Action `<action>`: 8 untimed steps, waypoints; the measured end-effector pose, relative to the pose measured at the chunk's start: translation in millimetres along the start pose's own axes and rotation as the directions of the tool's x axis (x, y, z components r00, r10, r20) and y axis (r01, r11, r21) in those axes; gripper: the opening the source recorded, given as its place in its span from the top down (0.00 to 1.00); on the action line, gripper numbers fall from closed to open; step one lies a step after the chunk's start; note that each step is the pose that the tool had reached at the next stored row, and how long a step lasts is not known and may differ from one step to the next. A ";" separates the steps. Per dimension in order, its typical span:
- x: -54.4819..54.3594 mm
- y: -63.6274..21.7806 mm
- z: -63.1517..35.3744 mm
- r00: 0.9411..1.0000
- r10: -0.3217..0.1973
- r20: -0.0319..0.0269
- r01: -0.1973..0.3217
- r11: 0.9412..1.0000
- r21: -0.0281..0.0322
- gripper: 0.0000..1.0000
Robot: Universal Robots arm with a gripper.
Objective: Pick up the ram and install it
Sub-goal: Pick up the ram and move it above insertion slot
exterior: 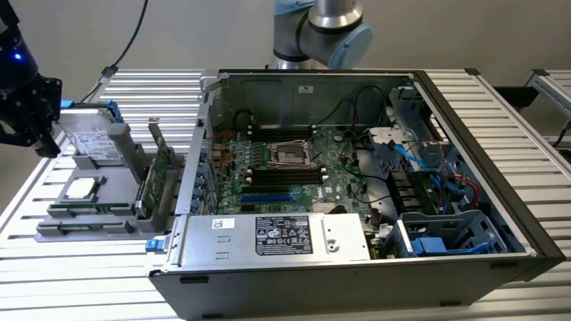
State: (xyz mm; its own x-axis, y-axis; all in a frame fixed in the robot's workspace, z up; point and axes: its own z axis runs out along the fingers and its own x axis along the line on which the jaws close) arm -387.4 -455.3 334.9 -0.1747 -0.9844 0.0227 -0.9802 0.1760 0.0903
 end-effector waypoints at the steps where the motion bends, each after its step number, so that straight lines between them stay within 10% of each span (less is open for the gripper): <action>1: 0.0 0.0 0.3 1.000 -0.018 -0.002 0.018 1.000 0.001 0.90; 8: 0.0 -0.2 2.3 0.989 -0.144 -0.013 0.144 0.990 0.002 0.90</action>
State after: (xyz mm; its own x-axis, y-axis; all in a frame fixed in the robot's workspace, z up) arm -387.5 -455.3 332.6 -0.0302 -0.9993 0.0227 -0.9954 0.0321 0.0903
